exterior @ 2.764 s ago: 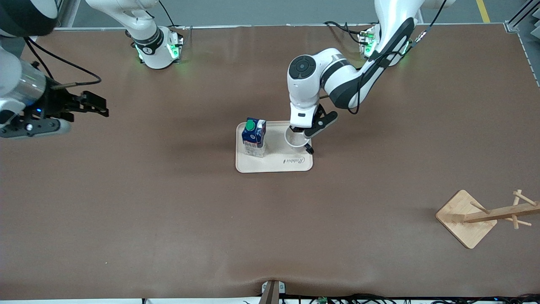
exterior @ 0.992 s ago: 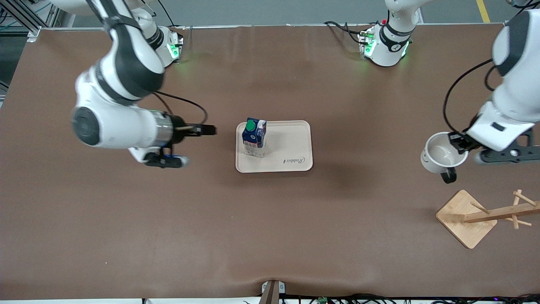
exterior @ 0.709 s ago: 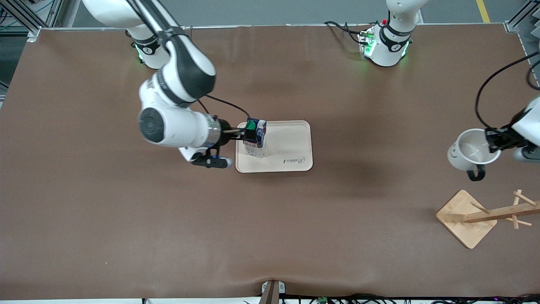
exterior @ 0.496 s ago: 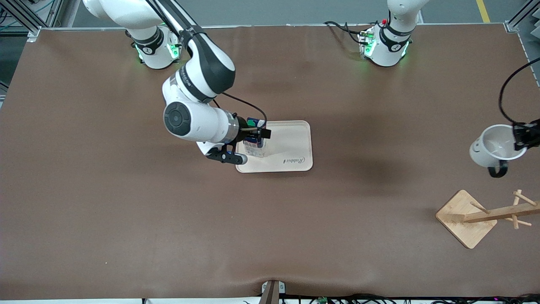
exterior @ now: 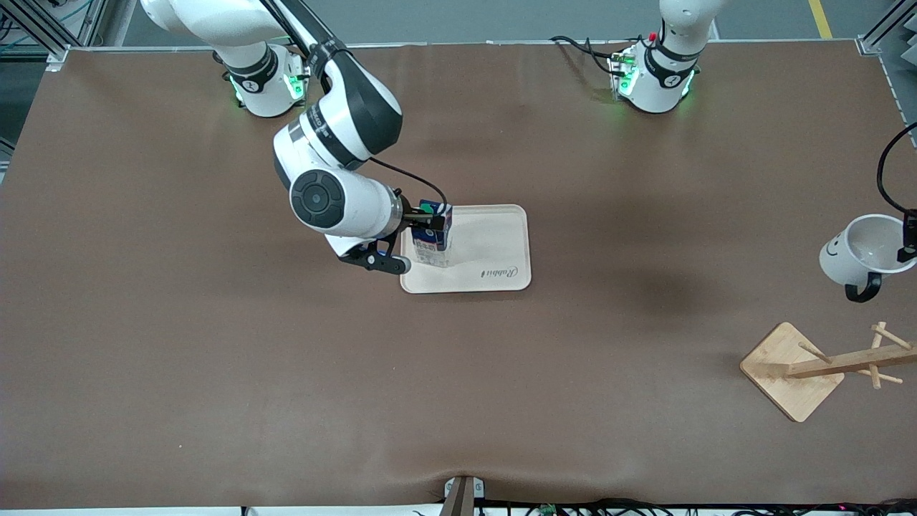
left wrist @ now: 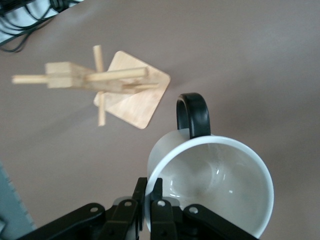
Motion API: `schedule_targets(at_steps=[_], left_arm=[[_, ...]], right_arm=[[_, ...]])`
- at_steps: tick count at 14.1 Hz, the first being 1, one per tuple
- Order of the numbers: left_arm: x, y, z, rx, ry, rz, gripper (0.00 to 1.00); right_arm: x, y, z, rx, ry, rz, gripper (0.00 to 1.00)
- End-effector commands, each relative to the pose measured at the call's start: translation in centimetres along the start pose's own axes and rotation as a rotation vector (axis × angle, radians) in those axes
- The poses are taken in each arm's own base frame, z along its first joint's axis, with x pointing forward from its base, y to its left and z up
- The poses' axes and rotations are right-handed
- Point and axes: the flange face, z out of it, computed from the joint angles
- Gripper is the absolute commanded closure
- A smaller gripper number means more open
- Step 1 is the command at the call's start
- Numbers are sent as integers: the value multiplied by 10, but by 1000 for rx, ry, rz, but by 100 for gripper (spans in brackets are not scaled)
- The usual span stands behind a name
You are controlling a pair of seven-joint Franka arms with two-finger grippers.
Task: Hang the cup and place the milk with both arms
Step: 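Grasp the milk carton with the right gripper while the left gripper lowers mug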
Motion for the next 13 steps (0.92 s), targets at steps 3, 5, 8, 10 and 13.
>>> schedule_targets(at_steps=[3,5,8,10,13], left_arm=[[11,-10,1,-38,45,18,100],[13,-18,10,-35,60,23,100],[18,-25,21,-34,86,26,100],[21,-28,24,-28,102,26,100],[19,-31,24,-23,105,20,100]], right_arm=[[-16,-12,13,-45,11,8,0],[-16,-13,24,-77,19,0,0],[-16,-26,48,-74,51,-21,0],[-16,-31,58,-72,61,-31,0],[-12,-29,69,-127,102,-53,0]])
